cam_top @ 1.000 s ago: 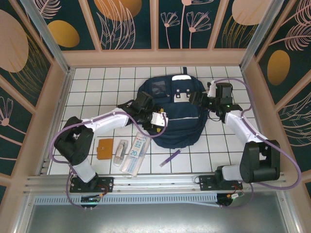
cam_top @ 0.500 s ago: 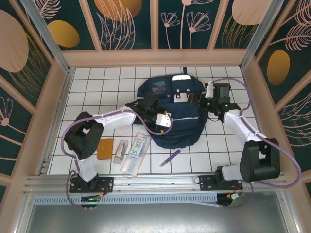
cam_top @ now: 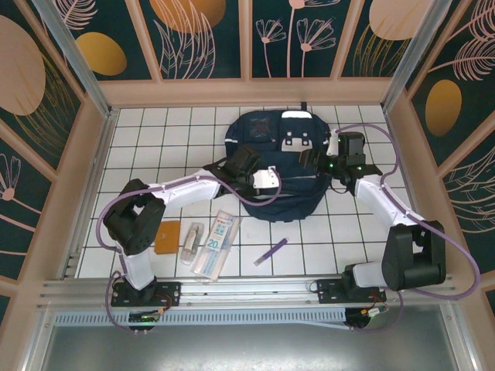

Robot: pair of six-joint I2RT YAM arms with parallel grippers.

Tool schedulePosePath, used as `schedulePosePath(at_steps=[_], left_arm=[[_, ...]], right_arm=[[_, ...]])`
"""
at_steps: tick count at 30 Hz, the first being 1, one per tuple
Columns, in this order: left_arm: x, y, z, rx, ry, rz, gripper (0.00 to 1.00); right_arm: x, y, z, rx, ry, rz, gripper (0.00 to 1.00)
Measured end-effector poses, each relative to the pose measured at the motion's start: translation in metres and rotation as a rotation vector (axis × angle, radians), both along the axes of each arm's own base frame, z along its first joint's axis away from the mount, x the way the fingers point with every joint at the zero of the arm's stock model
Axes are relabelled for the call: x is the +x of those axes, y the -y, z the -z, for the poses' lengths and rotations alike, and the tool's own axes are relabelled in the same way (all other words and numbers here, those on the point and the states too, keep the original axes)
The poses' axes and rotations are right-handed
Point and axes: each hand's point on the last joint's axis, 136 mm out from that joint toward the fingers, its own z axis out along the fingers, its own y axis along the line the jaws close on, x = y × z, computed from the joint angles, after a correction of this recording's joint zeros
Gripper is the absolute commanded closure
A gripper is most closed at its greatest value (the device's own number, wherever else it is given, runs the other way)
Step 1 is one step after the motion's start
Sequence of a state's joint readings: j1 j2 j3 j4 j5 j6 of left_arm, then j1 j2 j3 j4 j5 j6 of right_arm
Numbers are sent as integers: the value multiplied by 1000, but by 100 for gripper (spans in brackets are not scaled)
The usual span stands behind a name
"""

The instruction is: Pack books, pencil case, and school supplies into a backpack

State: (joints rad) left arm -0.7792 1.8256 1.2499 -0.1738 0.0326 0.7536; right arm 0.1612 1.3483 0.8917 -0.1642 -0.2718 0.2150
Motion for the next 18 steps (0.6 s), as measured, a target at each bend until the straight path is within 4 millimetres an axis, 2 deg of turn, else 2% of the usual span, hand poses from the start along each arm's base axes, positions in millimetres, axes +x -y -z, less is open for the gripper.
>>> schedulePosePath(at_steps=[2, 6, 10, 13, 15, 18], left_arm=[[7, -1, -15, -23, 23, -47, 100], [26, 4, -61, -112, 77, -132, 100], [51, 3, -103, -238, 88, -220, 100], [68, -6, -122, -312, 76, -274, 100], [76, -14, -126, -339, 71, -301, 100], [83, -22, -127, -347, 71, -326, 100]], right_arm=[[-2, 2, -4, -4, 16, 7, 19], [-9, 3, -21, 6, 84, 9, 20], [-19, 2, -52, 34, 209, -4, 22], [-29, -2, -75, 52, 303, -35, 26], [-34, -6, -85, 55, 347, -66, 32], [-41, -17, -89, 56, 371, -131, 36]])
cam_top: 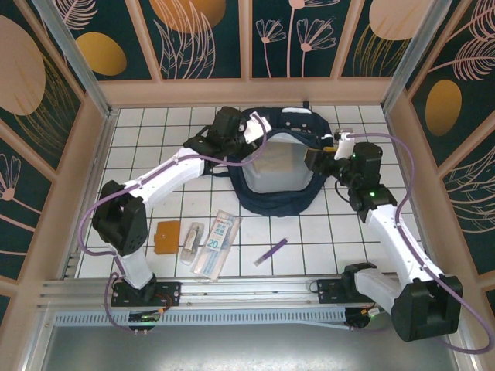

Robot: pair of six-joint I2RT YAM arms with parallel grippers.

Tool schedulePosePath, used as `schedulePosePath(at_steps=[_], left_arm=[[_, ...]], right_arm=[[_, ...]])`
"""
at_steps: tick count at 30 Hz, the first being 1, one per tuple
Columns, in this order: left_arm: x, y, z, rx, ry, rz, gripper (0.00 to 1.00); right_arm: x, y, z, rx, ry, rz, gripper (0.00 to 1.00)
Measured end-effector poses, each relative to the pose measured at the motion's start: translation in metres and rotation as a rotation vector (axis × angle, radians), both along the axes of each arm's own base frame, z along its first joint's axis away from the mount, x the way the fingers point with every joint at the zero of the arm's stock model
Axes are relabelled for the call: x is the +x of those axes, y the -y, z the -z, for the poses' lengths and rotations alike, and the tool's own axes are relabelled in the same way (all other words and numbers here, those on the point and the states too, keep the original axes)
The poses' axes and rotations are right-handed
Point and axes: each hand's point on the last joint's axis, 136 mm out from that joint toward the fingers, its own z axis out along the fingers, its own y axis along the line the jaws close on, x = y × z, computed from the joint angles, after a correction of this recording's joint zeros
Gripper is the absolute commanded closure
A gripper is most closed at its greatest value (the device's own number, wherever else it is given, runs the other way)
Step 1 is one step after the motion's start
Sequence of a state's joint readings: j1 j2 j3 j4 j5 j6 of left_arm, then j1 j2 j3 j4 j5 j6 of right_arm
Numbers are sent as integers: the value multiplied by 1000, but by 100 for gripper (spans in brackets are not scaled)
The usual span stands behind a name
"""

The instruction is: Pack books, pencil case, and school supplies into a backpack

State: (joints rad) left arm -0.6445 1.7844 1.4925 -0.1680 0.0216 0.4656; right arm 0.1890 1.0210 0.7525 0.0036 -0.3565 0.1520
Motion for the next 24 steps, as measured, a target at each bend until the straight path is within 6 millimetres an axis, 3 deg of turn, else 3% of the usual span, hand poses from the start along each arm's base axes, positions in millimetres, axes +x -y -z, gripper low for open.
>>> schedulePosePath(at_steps=[5, 9, 13, 16, 19, 21, 24], left_arm=[[0, 0, 1, -10, -8, 14, 100], [-6, 2, 13, -30, -52, 28, 83], [-17, -6, 32, -69, -148, -6, 54], [-35, -26, 42, -109, -231, -76, 32], [-52, -59, 33, -187, -271, -210, 8], [-62, -81, 18, -262, -281, -317, 2], [-73, -106, -2, -381, -319, -436, 2]], right_arm=[[-25, -49, 6, -51, 21, -223, 39], [-51, -96, 35, -117, -39, -441, 39], [-71, -126, 66, -192, -93, -583, 32], [-86, -140, 76, -249, -66, -688, 28], [-109, -157, 93, -337, -2, -861, 24], [-128, -169, 111, -420, 51, -997, 21], [-153, -184, 131, -517, 153, -1174, 20]])
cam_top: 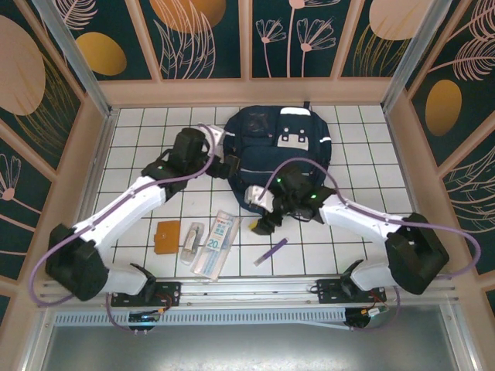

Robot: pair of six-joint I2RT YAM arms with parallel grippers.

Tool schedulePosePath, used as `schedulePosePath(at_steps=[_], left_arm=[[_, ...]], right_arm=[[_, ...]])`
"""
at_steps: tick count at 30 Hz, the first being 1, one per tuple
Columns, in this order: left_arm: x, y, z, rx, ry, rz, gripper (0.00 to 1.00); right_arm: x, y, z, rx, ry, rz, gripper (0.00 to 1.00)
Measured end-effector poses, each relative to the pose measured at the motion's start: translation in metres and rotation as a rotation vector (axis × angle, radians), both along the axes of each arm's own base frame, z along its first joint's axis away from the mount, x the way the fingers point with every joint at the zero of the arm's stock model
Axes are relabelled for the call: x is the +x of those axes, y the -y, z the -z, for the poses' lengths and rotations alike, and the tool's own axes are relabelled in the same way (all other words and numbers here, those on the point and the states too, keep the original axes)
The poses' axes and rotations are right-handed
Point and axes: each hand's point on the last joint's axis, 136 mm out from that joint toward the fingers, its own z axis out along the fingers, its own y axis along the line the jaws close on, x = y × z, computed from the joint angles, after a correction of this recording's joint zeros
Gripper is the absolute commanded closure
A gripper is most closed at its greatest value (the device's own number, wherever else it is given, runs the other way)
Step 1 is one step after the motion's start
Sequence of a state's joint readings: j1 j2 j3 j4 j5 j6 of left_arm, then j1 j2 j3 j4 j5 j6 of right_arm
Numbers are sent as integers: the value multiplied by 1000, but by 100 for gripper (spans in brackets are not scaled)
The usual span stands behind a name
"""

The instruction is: Pack books, pencil case, and school supplies into a backpack

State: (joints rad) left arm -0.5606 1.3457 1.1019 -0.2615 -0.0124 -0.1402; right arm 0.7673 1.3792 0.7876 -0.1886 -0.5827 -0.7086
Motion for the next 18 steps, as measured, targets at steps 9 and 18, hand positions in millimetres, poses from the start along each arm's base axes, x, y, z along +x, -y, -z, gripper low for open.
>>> schedulePosePath(at_steps=[9, 18], left_arm=[[-57, -14, 91, -130, -506, -163, 16], [-113, -6, 151, -181, -844, -147, 28]], right_arm=[[-13, -27, 43, -78, 157, -320, 19], [0, -47, 75, -88, 280, -355, 37]])
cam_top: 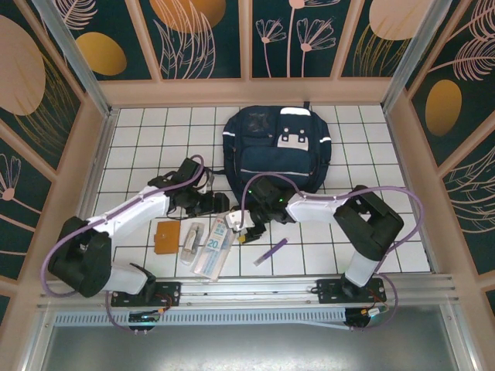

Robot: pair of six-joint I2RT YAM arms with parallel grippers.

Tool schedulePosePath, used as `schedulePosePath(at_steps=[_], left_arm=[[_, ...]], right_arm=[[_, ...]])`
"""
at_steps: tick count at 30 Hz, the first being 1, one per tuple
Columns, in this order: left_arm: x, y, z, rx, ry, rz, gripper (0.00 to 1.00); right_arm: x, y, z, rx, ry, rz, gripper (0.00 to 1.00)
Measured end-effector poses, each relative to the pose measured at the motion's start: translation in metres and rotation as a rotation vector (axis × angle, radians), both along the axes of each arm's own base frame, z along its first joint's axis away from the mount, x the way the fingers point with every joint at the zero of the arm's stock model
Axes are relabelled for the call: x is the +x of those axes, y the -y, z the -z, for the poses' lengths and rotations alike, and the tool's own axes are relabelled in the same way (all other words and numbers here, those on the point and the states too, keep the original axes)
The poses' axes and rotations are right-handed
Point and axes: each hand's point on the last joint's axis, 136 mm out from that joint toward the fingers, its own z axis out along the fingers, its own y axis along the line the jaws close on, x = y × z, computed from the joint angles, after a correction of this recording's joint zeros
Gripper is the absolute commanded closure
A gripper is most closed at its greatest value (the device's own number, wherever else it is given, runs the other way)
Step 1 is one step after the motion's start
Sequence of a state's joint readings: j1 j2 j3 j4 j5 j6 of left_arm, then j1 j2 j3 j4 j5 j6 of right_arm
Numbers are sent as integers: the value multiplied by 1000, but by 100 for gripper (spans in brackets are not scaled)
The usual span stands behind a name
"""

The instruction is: Pack books, pencil case, and school supplies into a backpack

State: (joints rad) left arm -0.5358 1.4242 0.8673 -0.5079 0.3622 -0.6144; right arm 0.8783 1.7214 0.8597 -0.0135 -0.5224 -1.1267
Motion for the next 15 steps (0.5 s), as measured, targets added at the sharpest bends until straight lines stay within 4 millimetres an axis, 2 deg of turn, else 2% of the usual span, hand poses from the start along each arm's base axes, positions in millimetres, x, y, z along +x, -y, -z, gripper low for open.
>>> schedulePosePath(at_steps=[5, 11, 15], left_arm=[[-2, 9, 30, -5, -96, 21, 30], [-1, 9, 56, 28, -139, 29, 29], [0, 10, 58, 20, -157, 25, 29]], right_arm=[[5, 5, 20, -13, 38, 26, 48], [2, 6, 22, 19, 49, 29, 56], [0, 7, 22, 40, 57, 27, 62]])
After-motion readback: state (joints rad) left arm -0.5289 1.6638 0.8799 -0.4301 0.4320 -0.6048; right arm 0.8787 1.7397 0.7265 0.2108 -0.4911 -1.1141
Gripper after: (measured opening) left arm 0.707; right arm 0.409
